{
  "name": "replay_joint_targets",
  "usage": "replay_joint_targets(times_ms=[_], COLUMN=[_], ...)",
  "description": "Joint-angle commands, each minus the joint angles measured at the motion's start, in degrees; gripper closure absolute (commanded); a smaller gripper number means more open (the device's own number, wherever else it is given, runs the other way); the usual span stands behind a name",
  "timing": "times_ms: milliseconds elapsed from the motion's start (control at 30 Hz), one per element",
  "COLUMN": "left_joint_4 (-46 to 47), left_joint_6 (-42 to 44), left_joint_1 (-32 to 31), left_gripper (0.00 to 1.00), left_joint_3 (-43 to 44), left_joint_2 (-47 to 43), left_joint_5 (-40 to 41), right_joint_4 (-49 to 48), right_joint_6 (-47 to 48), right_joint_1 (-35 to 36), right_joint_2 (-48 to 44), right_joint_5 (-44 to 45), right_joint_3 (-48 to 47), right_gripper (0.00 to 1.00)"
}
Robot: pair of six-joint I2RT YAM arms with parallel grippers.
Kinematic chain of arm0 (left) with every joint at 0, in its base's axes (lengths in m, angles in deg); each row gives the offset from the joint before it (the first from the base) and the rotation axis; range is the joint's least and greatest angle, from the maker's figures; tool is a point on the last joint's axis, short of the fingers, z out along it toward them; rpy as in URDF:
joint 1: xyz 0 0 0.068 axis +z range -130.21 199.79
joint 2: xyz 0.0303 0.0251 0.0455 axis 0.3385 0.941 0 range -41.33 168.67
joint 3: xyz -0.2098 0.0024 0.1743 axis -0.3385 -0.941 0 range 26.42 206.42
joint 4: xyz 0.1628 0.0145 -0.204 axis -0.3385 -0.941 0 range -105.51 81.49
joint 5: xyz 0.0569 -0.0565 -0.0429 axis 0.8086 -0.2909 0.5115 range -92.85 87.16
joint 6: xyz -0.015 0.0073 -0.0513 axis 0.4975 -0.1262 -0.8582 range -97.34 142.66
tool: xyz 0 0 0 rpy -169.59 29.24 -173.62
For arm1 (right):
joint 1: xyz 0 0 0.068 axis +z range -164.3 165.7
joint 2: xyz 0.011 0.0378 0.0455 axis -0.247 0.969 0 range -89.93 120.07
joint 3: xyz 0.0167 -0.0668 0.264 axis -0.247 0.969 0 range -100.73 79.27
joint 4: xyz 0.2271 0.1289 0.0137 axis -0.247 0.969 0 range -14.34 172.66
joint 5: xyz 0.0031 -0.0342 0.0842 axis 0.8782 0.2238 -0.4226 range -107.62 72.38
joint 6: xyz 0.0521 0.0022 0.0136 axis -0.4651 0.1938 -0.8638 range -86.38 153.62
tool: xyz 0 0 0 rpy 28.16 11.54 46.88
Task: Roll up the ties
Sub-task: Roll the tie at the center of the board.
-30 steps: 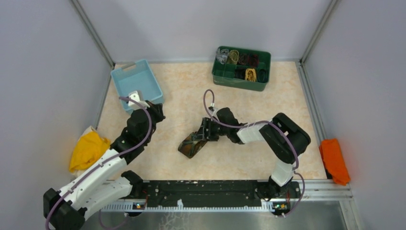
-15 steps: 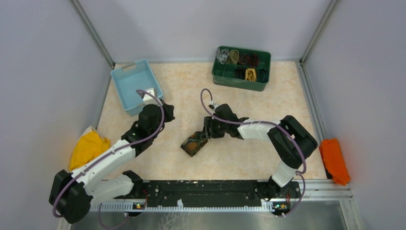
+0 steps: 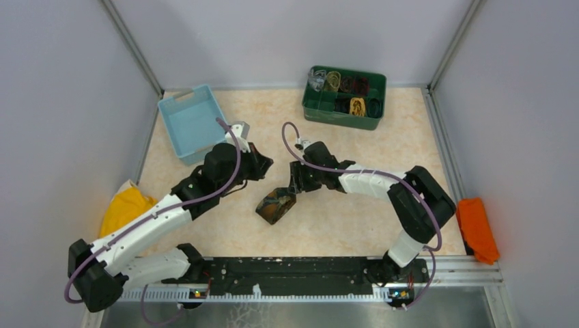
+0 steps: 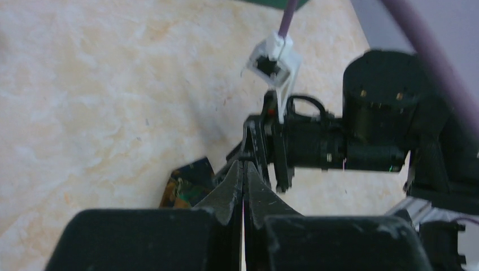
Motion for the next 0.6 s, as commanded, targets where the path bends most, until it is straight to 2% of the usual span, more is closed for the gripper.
replay_joint_targets(times_ms=[0,167,333,400,567], left_joint_4=[-9.6,-12.52,-17.24,-16.9,-15.86], left_joint_6=[-1.54,-3.09,-7.23,-8.57,-11.73], left_joint_1=[-4.61,-12.51,-19.4,-20.58,-21.87], left_gripper=[1.0,1.0,1.0,1.0,1.0], left_joint_3=[-0.18,1.06,2.88,2.33,0.0], left_joint_2=[-1.84,0.68,8.01,10.33,13.99], left_joint_5=[-2.2,0.02,4.52,4.21,5.05], right_joint_4=[3.57,11.05,14.21,14.96,20.1], right_joint_6=[3.42,6.15,7.51,8.47,11.3], right_joint_1=[0.04,-0.85,-3.87,-5.12,-6.28], right_joint_2=[-5.69,-3.33,2.07,5.07,12.71], right_joint_5=[7.96,15.35,14.73,11.37,3.93], right_joint_3=[-3.56,-11.63,-18.46,-22.0,-31.37], right_gripper=[0.5,0.52,0.87,0.95,1.0])
